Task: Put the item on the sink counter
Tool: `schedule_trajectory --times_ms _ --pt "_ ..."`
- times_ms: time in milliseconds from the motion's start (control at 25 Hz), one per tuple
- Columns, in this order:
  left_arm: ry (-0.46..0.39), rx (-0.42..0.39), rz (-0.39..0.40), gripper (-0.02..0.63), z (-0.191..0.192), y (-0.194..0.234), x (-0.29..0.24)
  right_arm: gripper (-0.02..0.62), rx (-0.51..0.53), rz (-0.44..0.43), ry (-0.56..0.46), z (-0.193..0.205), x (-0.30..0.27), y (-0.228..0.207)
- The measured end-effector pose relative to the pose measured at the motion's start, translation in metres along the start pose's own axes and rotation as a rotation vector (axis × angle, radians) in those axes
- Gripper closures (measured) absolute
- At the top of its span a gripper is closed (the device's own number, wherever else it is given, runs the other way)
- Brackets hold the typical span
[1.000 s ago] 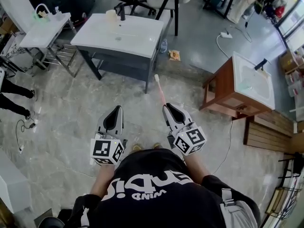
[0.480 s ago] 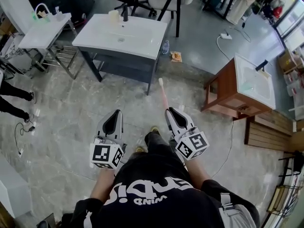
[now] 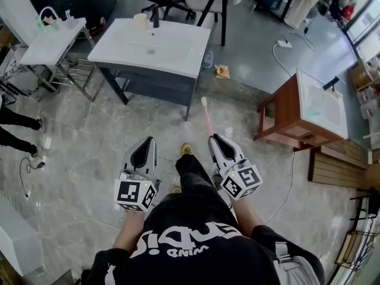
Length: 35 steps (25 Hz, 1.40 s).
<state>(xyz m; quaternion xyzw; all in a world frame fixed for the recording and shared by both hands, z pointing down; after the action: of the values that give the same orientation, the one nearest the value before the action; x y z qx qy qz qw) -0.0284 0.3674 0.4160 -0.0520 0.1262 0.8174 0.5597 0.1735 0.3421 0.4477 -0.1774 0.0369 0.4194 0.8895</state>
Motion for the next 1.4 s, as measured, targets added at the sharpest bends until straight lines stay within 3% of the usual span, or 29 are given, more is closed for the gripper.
schedule_trajectory --times_ms 840,1400 --pt "0.014 -0.013 -0.011 0.584 -0.052 0.062 -0.130 0.535 -0.011 -0.020 -0.014 -0.065 -0.122 -0.077" --pt "0.003 -0.007 -0.063 0.584 -0.084 0.085 -0.221 0.535 0.024 -0.088 0.017 -0.108 -0.196 -0.144"
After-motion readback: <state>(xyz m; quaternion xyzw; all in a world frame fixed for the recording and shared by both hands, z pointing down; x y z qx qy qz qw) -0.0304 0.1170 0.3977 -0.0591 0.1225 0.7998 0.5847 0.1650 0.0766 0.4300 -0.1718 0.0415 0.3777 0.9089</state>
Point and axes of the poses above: the fingertips, and each gripper's own axes: x backward along the fingers, y to its left, z out of its underside, the point moved 2 cm from there along x, backward along the fingers, and after that the axes turned 8 degrees about y, right-handed, at the moved point
